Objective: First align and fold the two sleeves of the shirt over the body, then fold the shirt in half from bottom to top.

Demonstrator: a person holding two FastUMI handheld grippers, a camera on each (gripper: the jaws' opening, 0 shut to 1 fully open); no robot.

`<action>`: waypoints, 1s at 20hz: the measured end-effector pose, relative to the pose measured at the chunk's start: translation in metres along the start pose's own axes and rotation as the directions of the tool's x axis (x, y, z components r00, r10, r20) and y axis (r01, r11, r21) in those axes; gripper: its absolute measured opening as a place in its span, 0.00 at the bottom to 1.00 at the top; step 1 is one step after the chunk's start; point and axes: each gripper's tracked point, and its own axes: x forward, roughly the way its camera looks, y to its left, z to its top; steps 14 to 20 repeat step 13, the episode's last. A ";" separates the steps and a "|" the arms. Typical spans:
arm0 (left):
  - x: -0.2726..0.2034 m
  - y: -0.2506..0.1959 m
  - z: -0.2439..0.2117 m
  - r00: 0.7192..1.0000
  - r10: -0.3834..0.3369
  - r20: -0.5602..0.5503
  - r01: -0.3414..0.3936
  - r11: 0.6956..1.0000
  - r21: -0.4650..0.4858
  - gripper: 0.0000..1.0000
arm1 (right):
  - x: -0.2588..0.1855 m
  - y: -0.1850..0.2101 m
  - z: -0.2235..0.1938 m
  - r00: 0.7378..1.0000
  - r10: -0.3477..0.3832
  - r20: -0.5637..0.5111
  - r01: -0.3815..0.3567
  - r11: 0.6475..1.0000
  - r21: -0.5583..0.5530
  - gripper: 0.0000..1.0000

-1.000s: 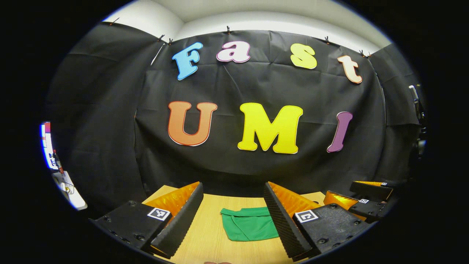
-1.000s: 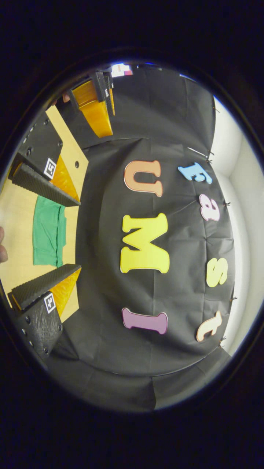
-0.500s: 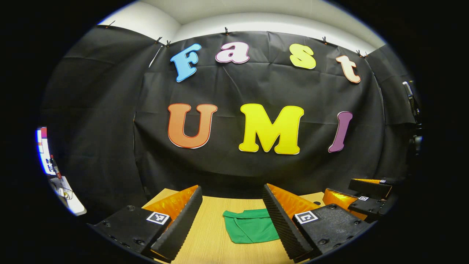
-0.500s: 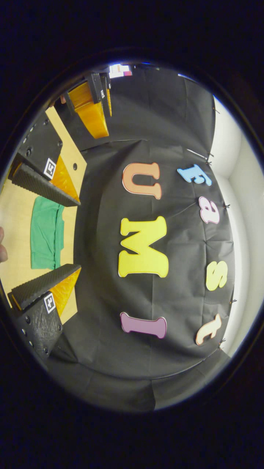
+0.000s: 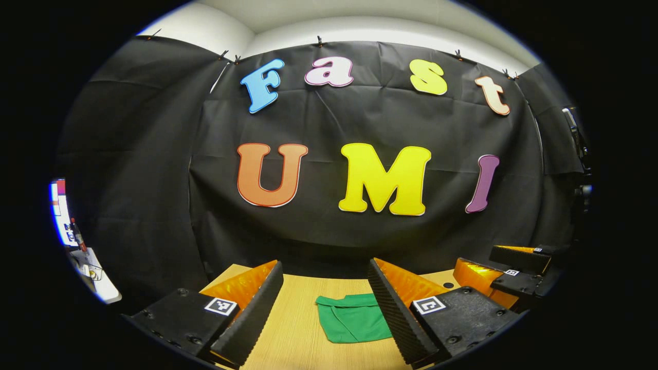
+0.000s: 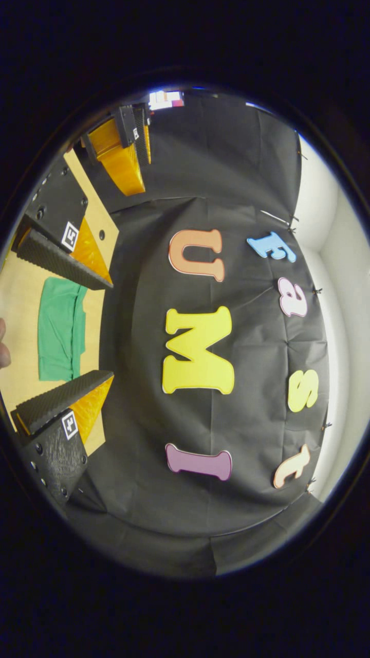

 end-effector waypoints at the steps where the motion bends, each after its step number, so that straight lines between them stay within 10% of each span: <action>1: 0.001 0.000 -0.001 1.000 0.001 0.000 -0.001 1.000 -0.003 1.00 | 0.001 0.000 0.001 1.000 0.001 0.003 -0.001 1.000 0.000 0.94; 20: 0.003 -0.004 0.002 1.000 0.016 0.003 -0.016 1.000 -0.001 1.00 | 0.001 -0.008 0.009 1.000 0.012 0.019 -0.012 1.000 0.005 0.96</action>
